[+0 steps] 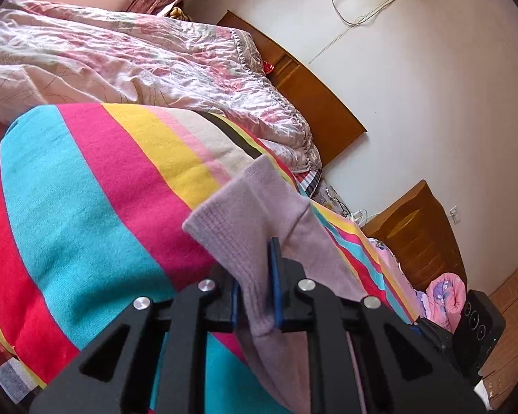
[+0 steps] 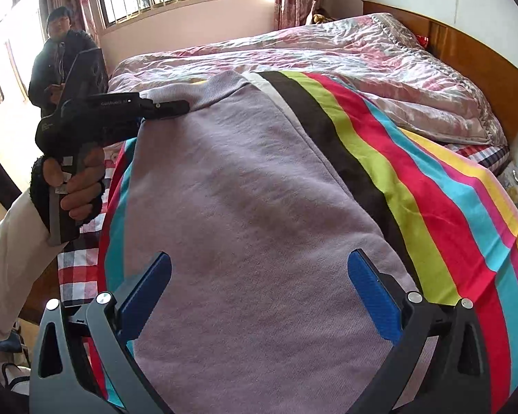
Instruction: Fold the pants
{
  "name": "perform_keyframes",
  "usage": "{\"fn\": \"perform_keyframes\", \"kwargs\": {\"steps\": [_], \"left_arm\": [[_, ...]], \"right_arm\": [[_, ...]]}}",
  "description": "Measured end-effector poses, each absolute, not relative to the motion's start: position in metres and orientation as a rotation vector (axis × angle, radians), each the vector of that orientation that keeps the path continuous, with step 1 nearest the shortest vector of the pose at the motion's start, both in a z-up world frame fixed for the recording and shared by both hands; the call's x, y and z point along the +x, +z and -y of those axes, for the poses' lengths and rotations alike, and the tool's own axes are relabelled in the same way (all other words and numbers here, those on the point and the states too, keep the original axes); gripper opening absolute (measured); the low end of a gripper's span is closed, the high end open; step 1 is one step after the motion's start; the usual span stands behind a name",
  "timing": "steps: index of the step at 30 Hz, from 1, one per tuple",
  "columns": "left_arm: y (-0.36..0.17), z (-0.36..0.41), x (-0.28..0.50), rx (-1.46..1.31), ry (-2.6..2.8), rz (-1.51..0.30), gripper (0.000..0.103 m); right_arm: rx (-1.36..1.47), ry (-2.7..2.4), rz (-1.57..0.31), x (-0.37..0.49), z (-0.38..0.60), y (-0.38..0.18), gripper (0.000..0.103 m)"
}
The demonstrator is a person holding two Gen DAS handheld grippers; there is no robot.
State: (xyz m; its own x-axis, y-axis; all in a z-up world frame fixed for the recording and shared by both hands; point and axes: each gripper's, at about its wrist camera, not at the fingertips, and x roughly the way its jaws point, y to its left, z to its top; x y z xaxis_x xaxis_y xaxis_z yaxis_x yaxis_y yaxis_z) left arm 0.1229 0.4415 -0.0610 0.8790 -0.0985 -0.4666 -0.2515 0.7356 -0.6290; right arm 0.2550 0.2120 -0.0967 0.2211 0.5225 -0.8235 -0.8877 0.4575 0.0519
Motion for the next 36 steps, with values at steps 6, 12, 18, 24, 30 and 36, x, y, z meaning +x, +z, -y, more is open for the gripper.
{"fn": "perform_keyframes", "kwargs": {"steps": [6, 12, 18, 24, 30, 36], "left_arm": [[-0.030, -0.425, 0.120, -0.643, 0.093, -0.486, 0.013], [-0.017, -0.412, 0.122, -0.592, 0.110, -0.499, 0.013], [0.000, -0.401, 0.123, -0.552, 0.114, -0.491, 0.013], [0.019, -0.376, 0.131, -0.454, 0.148, -0.511, 0.013], [0.036, -0.347, 0.131, -0.405, 0.156, -0.509, 0.012], [0.080, -0.253, 0.123, -0.229, 0.061, -0.443, 0.011]], "right_arm": [[-0.382, 1.025, -0.874, 0.267, -0.195, -0.086, 0.098], [-0.519, 0.982, -0.912, 0.262, -0.207, -0.109, 0.099], [-0.546, 0.985, -0.926, 0.237, -0.221, -0.114, 0.099], [-0.471, 0.911, -0.882, 0.213, -0.213, -0.094, 0.099], [-0.470, 0.912, -0.945, 0.195, -0.195, -0.101, 0.098], [-0.123, 0.828, -0.808, 0.188, -0.037, -0.037, 0.099]]}}
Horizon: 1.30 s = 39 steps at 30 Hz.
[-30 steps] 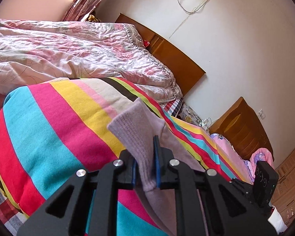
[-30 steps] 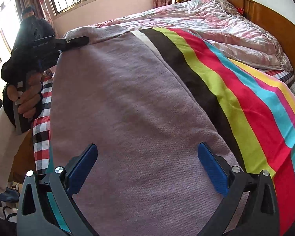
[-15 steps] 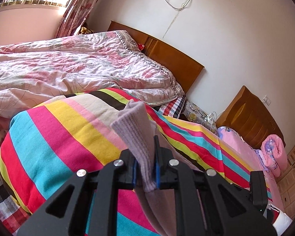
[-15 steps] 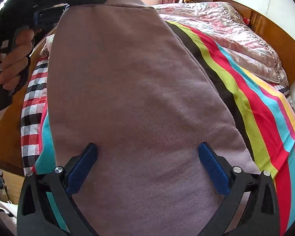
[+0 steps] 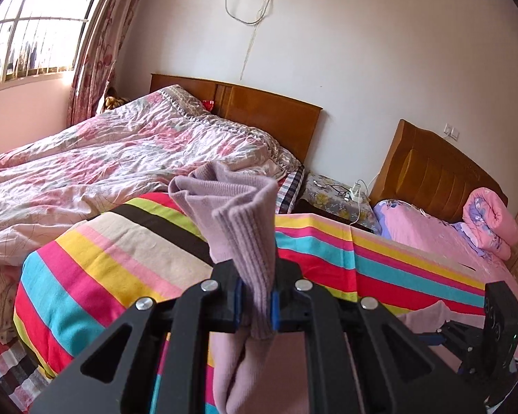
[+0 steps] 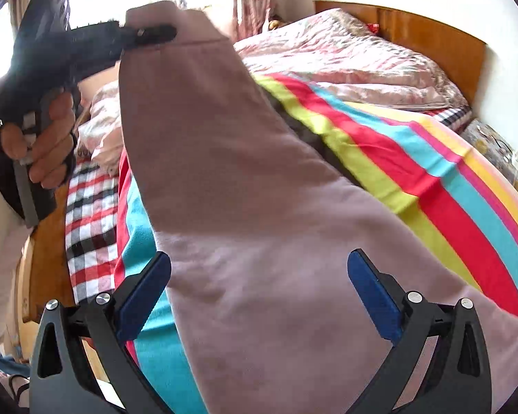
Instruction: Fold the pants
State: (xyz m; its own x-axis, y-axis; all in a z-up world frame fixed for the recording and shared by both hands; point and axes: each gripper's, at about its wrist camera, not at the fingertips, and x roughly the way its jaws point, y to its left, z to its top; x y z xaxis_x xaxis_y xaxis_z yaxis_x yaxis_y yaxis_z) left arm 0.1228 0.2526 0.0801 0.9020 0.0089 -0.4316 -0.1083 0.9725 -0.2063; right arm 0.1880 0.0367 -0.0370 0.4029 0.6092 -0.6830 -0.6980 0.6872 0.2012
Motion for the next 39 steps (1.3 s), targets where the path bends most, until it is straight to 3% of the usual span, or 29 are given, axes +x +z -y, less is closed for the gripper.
{"fn": "perform_keyframes", "kwargs": {"steps": [5, 11, 13, 14, 19, 22, 28, 36, 39], "left_arm": [[0.074, -0.110, 0.114, 0.042, -0.087, -0.427, 0.012], [-0.050, 0.020, 0.118, 0.272, -0.335, -0.705, 0.022], [-0.068, 0.037, 0.111, 0.335, -0.355, -0.695, 0.042], [-0.062, 0.039, 0.106, 0.335, -0.393, -0.669, 0.042], [-0.023, -0.007, 0.083, 0.192, -0.423, -0.573, 0.066], [-0.020, -0.067, 0.077, 0.079, -0.263, -0.573, 0.074], [-0.049, -0.188, 0.066, -0.137, 0.106, -0.644, 0.074], [-0.066, -0.208, 0.044, -0.182, 0.102, -0.659, 0.075], [-0.068, -0.203, 0.040, -0.180, 0.083, -0.652, 0.075]], "right_arm": [[0.215, 0.598, -0.721, 0.187, 0.124, -0.020, 0.099], [0.400, 0.420, -0.761, 0.187, 0.218, -0.045, 0.099], [0.426, 0.421, -0.800, 0.186, 0.222, -0.058, 0.099], [0.443, 0.435, -0.820, 0.185, 0.221, -0.063, 0.099], [0.471, 0.562, -0.915, 0.186, 0.179, -0.076, 0.099], [0.423, 0.649, -0.983, 0.181, 0.140, -0.079, 0.099], [0.349, 0.761, -1.163, 0.160, 0.076, -0.099, 0.081], [0.577, 0.749, -1.197, 0.176, 0.067, -0.107, 0.079], [0.562, 0.722, -1.208, 0.183, 0.059, -0.107, 0.063]]}}
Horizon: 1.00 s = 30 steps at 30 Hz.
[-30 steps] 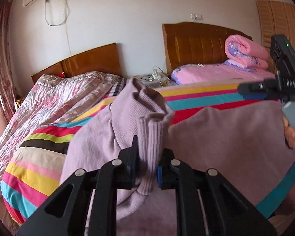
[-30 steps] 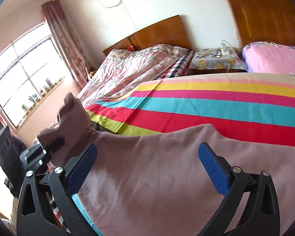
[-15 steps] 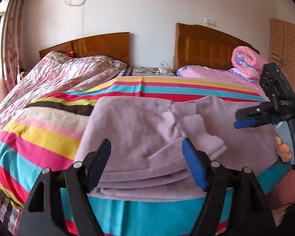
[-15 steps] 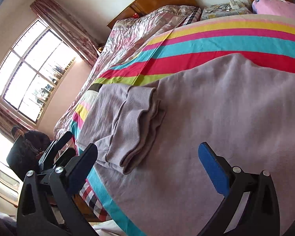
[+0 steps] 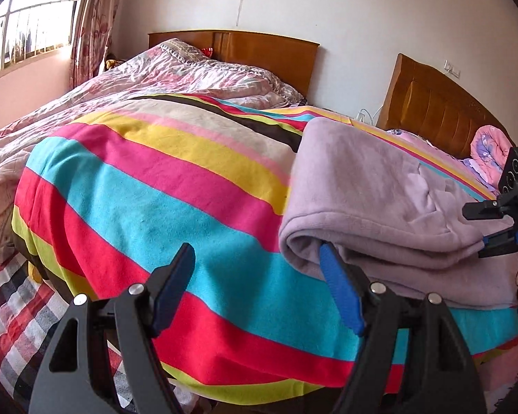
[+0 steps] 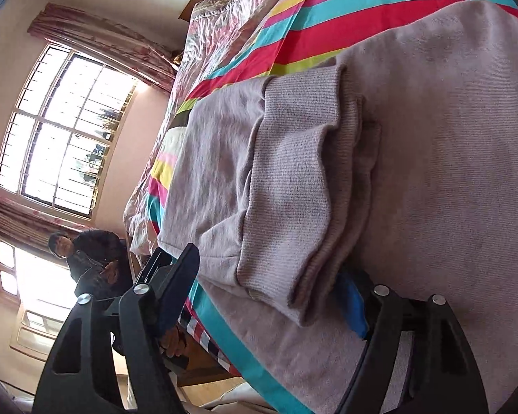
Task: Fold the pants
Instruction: 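Grasp the folded cuff edge with the right tool and press the stack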
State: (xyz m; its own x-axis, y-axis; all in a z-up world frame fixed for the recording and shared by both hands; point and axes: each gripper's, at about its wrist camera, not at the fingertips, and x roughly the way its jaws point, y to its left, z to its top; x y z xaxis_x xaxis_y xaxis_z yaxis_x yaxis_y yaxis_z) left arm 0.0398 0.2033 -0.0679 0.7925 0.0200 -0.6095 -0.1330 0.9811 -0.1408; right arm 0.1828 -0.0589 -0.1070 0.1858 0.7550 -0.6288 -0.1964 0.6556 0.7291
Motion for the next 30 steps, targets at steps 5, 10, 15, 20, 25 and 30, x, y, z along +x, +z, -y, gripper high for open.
{"fn": "perform_keyframes", "kwargs": {"steps": [5, 10, 15, 20, 25, 30], "left_arm": [[-0.073, -0.192, 0.033, -0.140, 0.045, -0.668, 0.078], [-0.070, -0.184, 0.039, -0.168, 0.004, -0.668, 0.081], [-0.065, -0.177, 0.063, -0.187, 0.006, -0.687, 0.083], [-0.074, -0.191, 0.090, -0.197, 0.110, -0.761, 0.087], [-0.077, -0.192, 0.089, -0.199, 0.104, -0.758, 0.093], [-0.082, -0.191, 0.095, -0.172, 0.107, -0.780, 0.098]], "right_arm": [[0.525, 0.698, -1.161, 0.178, 0.048, -0.102, 0.020], [0.391, 0.740, -0.986, 0.183, 0.026, -0.037, 0.018], [0.276, 0.814, -0.855, 0.195, -0.008, 0.030, 0.017], [0.284, 0.822, -0.701, 0.176, 0.023, 0.082, 0.017], [0.445, 0.668, -0.809, 0.148, 0.109, 0.006, 0.017], [0.595, 0.540, -1.028, 0.132, 0.137, -0.120, 0.017]]}}
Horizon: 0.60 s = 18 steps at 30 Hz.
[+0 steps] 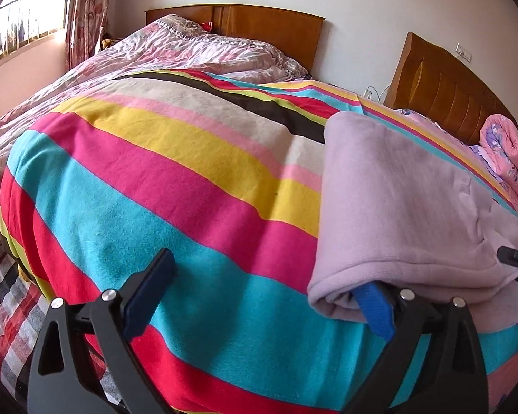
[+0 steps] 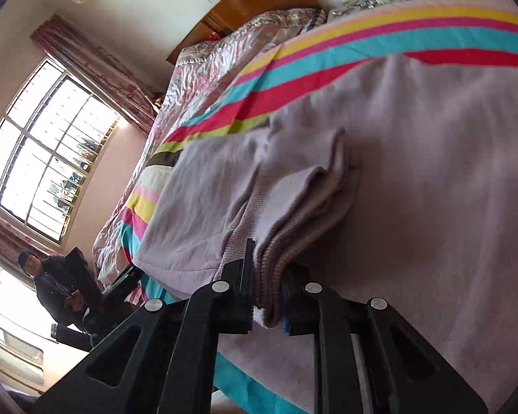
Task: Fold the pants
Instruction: 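Grasp the folded cuff edge with the right tool and press the stack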
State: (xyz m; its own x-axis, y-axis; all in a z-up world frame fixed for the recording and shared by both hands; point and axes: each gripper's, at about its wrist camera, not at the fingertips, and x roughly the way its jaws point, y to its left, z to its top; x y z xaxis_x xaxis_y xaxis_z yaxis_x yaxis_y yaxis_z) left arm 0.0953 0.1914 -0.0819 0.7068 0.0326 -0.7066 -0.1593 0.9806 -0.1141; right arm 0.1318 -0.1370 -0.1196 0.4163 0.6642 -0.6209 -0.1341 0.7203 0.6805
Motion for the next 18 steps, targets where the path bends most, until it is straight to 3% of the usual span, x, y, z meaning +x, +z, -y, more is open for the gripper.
{"fn": "perform_keyframes", "kwargs": {"steps": [9, 15, 18], "left_arm": [[-0.081, -0.186, 0.091, -0.162, 0.143, -0.796, 0.098], [-0.076, -0.168, 0.088, -0.022, 0.182, -0.794, 0.098], [-0.072, -0.163, 0.086, 0.024, 0.199, -0.793, 0.098]], "right_arm": [[0.507, 0.559, -0.935, 0.123, 0.135, -0.090, 0.017], [0.496, 0.523, -0.952, 0.124, 0.135, -0.105, 0.017], [0.472, 0.526, -0.902, 0.116, 0.132, -0.087, 0.017]]}}
